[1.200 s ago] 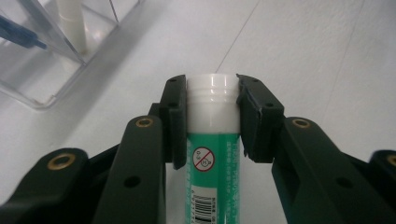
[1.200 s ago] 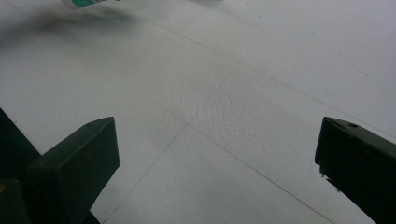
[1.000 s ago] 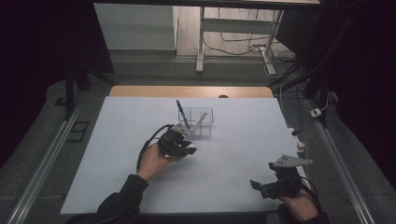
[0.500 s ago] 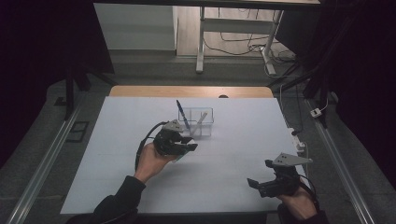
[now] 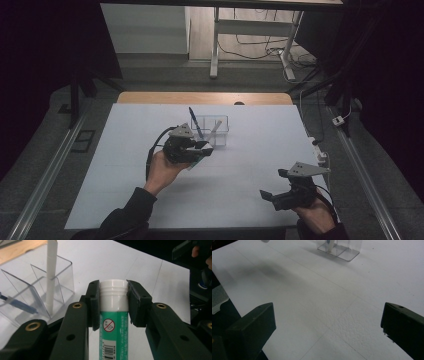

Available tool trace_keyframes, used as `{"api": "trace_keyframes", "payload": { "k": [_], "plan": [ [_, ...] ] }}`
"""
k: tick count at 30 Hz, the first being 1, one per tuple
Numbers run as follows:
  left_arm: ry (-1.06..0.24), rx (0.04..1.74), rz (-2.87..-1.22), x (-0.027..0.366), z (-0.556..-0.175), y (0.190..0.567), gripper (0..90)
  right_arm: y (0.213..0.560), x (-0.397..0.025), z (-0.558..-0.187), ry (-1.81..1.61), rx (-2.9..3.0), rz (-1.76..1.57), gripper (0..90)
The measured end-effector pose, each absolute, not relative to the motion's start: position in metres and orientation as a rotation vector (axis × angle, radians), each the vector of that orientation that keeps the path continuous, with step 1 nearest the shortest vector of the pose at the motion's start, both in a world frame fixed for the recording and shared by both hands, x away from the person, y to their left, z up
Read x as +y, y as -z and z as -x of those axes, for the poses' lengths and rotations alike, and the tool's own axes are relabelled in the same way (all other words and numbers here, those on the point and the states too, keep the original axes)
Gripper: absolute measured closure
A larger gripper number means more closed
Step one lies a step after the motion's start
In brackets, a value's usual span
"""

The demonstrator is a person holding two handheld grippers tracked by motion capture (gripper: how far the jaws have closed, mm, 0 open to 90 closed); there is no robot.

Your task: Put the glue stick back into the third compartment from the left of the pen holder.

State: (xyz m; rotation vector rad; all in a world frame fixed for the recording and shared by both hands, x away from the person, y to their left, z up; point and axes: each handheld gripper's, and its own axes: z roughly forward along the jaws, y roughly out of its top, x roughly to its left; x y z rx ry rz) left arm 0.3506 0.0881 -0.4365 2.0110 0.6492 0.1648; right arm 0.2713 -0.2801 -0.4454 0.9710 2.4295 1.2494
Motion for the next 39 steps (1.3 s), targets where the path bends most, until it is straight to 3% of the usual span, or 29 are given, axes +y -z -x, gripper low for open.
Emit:
{"api": "trace_keyframes", "payload": {
  "k": [15, 27, 39],
  "plan": [
    [-0.274, 0.674, -1.935, 0.082, -0.385, 0.406, 64.7, 0.452, -0.283, -0.271, -1.232, 2.461, -0.999, 0.0],
    [-0.233, 0.679, -1.882, 0.074, -0.395, 0.403, 64.7, 0.453, -0.279, -0.271, -1.267, 2.476, -1.011, 0.0],
    [-0.158, 0.641, -1.824, 0.068, -0.381, 0.403, 64.7, 0.431, -0.232, -0.299, -1.458, 2.438, -0.973, 0.0]
  ]
}}
